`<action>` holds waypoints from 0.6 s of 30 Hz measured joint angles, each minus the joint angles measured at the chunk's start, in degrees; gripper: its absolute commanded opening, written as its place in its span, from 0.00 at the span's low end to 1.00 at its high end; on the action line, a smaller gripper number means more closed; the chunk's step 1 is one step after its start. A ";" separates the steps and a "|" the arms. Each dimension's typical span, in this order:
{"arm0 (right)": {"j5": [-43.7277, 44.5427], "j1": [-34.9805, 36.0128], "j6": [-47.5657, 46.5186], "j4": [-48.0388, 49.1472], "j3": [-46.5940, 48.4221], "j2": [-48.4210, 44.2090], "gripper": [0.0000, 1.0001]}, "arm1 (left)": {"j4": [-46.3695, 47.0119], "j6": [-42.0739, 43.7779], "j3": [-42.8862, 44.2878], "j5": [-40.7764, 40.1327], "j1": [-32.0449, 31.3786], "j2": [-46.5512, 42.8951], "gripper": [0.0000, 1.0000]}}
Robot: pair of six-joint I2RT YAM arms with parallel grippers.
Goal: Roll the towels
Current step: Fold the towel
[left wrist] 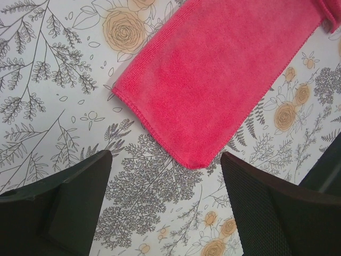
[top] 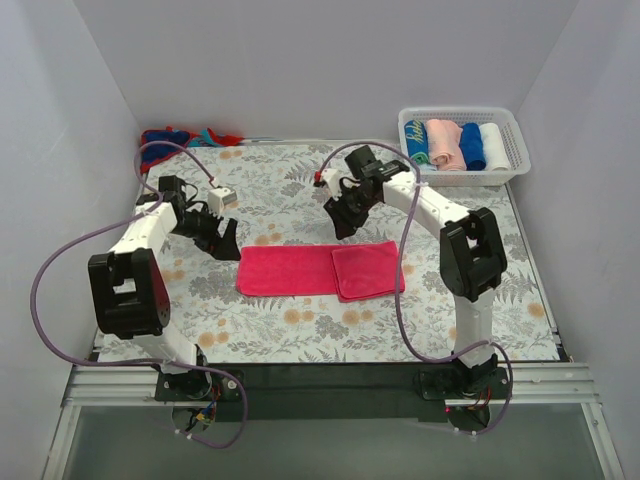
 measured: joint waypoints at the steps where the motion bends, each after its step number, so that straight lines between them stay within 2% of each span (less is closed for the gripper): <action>1: 0.26 0.87 -0.39 0.28 0.24 0.66 0.39 | 0.09 -0.31 0.00 0.04 -0.02 0.52 0.74; 6: 1.66 4.83 -2.75 0.22 0.24 4.44 0.41 | 0.81 -1.55 -0.07 0.07 -0.87 3.61 0.71; 18: 4.70 5.99 -4.09 0.22 0.28 8.15 0.39 | 2.21 -2.89 -0.07 0.11 -1.53 6.86 0.71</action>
